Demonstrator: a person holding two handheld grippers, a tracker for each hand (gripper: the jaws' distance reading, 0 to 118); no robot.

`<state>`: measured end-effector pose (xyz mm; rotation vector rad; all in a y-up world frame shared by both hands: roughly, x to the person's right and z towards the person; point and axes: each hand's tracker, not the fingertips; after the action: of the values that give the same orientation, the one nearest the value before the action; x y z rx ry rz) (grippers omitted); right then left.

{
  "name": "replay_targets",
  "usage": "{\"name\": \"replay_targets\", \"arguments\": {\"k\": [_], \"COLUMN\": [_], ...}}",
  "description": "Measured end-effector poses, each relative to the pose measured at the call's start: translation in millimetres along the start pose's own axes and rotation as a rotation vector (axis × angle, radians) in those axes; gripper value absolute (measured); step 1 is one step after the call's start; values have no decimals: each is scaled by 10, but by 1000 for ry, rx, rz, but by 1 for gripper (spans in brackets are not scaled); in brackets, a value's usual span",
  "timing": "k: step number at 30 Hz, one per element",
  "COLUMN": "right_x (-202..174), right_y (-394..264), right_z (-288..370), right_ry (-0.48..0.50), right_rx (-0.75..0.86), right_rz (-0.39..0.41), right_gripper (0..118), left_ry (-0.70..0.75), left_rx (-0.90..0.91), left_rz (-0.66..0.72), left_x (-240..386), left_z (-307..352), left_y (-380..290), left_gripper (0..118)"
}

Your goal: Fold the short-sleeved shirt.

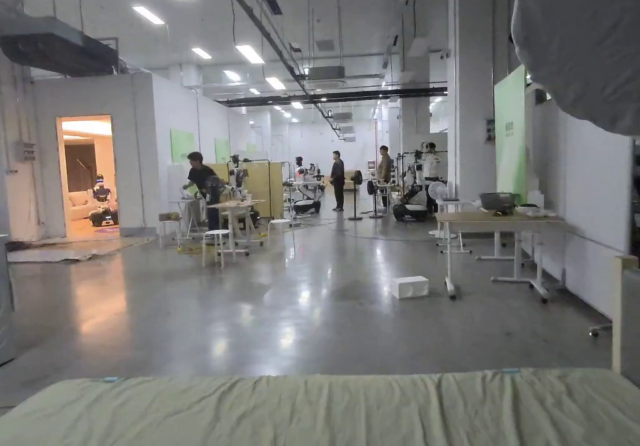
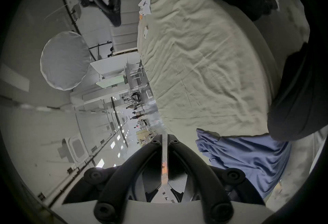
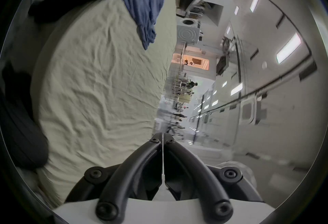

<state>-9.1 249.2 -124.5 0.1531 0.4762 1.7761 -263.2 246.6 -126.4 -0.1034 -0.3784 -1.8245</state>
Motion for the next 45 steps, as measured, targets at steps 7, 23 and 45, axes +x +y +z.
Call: {"name": "replay_targets", "arguments": {"k": [7,23,45], "right_x": [797,764,605], "right_y": [-509,-619,-650], "right_z": [61,196,264], "right_ry": [-275,-300,-265], "right_rx": [-139,-45,-77], "right_rz": [-851,-1774,-1780], "right_gripper": [2,2,1], "left_ry": [505,330,364], "left_rx": [-107,197,182], "left_rz": [622,1900,1948], "left_x": [-654,-567,-635], "left_z": [130,495,600], "left_y": [-354,-471,-607], "left_gripper": [5,10,1]}}
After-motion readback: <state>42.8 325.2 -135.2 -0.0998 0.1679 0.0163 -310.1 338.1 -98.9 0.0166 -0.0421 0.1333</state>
